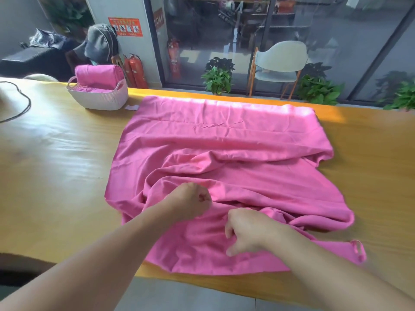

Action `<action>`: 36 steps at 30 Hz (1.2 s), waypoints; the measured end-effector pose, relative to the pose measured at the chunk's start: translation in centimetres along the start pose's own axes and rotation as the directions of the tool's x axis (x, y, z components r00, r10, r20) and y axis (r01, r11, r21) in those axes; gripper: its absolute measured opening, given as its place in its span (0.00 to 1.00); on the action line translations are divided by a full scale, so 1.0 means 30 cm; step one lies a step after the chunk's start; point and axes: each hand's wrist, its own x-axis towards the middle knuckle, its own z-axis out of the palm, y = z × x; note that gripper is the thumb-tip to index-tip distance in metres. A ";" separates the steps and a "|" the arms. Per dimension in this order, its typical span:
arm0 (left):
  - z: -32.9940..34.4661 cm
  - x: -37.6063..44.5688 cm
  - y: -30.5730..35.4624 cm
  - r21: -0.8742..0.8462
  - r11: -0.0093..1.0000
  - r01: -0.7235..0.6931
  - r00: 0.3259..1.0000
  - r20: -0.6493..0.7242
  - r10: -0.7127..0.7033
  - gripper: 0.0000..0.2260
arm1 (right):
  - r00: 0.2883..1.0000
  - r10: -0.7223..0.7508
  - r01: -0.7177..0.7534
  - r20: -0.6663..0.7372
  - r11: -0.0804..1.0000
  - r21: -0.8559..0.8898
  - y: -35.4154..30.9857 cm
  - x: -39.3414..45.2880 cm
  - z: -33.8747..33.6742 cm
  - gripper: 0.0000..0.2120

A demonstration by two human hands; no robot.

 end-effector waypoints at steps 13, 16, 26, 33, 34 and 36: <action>0.113 -0.147 -0.014 0.036 0.989 -0.142 0.987 0.083 0.139 0.10 | 0.989 -0.053 0.037 -0.138 0.993 -0.116 -0.013 -0.059 0.042 0.09; 0.110 -0.180 -0.025 0.115 0.978 -0.172 0.979 0.134 0.157 0.23 | 0.995 0.037 -0.029 -0.097 0.996 0.079 0.002 -0.075 -0.014 0.07; -0.117 -0.144 0.021 0.098 0.990 -0.100 0.933 -0.336 0.127 0.11 | 0.948 0.200 -0.037 -0.246 0.841 0.540 0.095 -0.082 -0.318 0.09; -0.394 0.025 0.149 0.003 0.997 0.079 0.968 -0.239 -0.076 0.11 | 0.451 0.178 0.165 -0.875 0.947 0.278 0.002 -0.082 -0.414 0.19; -0.414 0.040 0.159 0.002 0.993 0.114 0.971 -0.213 -0.111 0.12 | 0.497 0.136 0.146 -0.857 0.960 0.238 -0.025 -0.084 -0.408 0.22; -0.444 0.062 0.167 0.038 0.985 0.169 0.967 -0.198 -0.159 0.13 | 0.682 0.102 -0.056 -0.724 0.995 0.088 -0.039 -0.048 -0.365 0.23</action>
